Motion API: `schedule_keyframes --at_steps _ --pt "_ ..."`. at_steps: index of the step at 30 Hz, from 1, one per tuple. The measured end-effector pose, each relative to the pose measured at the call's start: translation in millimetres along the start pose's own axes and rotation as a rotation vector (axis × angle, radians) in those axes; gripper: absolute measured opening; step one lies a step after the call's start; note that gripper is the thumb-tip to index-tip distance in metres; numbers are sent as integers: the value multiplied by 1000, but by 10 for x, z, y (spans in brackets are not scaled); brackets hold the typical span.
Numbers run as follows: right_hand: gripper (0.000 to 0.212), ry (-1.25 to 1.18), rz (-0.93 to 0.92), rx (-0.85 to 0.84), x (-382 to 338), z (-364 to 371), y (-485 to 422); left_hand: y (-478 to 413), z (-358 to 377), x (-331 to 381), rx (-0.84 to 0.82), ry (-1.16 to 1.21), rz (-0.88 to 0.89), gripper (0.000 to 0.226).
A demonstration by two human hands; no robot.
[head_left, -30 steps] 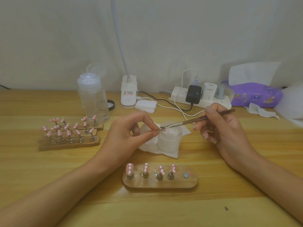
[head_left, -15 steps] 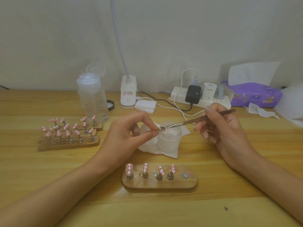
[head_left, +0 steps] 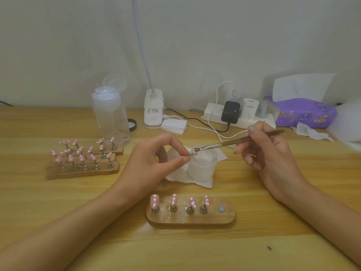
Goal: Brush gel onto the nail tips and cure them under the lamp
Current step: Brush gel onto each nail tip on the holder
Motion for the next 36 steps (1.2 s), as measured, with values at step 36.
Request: schedule_keyframes --at_steps 36 --pt "25 -14 11 30 27 -35 -19 2 27 68 4 -21 36 19"
Point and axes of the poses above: each hand's wrist, its own y-axis away from the middle knuckle, its own z-axis out of the palm, x = y × z, the point moved 8 cm from there along -y, towards the middle knuckle, and after that the axes turned 11 degrees about -z, right-handed, at the moved point
